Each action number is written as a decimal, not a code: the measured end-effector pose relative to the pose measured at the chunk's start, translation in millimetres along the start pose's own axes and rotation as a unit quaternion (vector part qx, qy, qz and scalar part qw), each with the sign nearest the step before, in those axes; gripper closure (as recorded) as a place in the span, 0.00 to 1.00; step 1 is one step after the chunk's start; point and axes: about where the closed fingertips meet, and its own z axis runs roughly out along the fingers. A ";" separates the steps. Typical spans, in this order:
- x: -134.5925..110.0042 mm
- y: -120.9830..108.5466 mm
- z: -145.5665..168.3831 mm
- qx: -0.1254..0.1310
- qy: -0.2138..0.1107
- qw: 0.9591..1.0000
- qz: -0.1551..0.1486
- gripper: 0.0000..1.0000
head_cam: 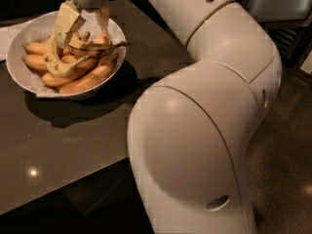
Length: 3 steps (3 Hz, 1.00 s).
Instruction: Pick banana from white bowl
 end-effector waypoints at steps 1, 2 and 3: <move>-0.7 1.3 6.3 0.001 0.010 1.000 -0.001 0.20; -2.6 3.5 10.5 0.003 0.018 1.000 -0.005 0.27; -3.1 4.3 11.7 0.003 0.019 1.000 -0.006 0.31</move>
Offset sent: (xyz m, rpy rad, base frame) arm -0.0124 -0.0027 -0.0090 -0.1001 0.0522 0.0273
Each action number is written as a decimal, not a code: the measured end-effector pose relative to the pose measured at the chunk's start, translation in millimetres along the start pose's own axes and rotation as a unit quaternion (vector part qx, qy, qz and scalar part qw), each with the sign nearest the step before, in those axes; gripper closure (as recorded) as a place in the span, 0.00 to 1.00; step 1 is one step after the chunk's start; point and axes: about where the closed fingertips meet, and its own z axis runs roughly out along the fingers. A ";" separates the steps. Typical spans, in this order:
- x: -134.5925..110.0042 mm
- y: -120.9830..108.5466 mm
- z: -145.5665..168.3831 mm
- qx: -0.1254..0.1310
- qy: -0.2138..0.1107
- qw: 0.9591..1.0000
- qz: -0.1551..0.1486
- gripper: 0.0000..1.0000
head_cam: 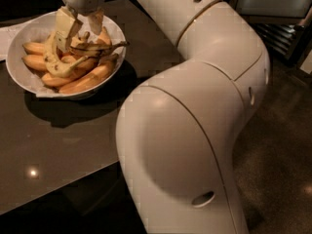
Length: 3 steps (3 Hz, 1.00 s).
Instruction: Pick banana from white bowl
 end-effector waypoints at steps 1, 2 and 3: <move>-1.1 2.7 3.2 0.000 0.004 1.000 -0.002 0.35; -1.9 4.7 7.3 -0.001 0.011 1.000 -0.004 0.35; -2.2 5.5 11.8 -0.003 0.016 1.000 -0.003 0.36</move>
Offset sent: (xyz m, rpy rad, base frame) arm -0.0162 -0.0058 -0.0075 -0.0836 0.0609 0.0247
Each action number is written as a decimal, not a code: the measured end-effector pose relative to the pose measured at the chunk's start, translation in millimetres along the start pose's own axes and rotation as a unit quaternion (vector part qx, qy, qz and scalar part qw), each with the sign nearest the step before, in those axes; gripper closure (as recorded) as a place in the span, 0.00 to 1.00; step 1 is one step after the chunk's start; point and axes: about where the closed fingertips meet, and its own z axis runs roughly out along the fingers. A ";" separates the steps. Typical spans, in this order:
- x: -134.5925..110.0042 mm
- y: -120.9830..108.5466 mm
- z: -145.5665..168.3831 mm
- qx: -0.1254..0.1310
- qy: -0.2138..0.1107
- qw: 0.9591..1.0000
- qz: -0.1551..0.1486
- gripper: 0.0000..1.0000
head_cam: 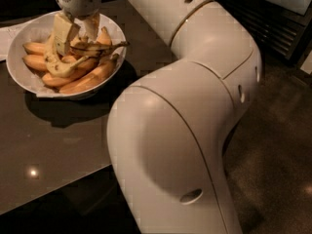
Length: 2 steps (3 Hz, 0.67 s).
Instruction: Pick banana from white bowl
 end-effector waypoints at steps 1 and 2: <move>-0.8 -0.6 4.6 -0.004 0.004 1.000 0.000 0.46; -1.6 -2.4 8.4 -0.011 0.004 1.000 0.000 0.40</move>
Offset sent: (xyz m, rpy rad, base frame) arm -0.0065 -0.0151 -0.0072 -0.0470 0.0865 0.0229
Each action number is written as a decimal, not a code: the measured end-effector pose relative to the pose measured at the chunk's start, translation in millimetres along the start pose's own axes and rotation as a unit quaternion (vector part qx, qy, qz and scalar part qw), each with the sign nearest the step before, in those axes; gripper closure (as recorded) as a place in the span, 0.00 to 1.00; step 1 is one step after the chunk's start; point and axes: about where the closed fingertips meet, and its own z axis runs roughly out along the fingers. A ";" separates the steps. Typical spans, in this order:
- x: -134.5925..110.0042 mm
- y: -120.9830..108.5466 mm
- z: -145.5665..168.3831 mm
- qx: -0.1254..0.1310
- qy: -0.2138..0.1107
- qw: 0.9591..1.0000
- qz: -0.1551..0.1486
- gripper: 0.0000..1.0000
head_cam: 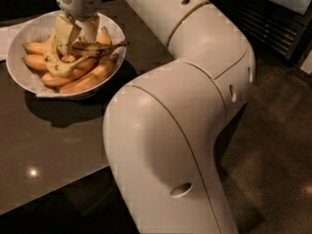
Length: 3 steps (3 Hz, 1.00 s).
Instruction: Pick banana from white bowl
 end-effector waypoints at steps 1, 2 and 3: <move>0.1 -2.1 2.4 -0.005 -0.001 1.000 0.002 0.37; -0.1 -3.4 5.6 -0.011 0.000 1.000 0.002 0.34; -1.5 -3.4 10.0 -0.021 0.000 1.000 -0.005 0.52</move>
Offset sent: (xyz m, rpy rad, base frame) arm -0.0083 -0.0183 -0.0047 -0.0403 0.0835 0.0224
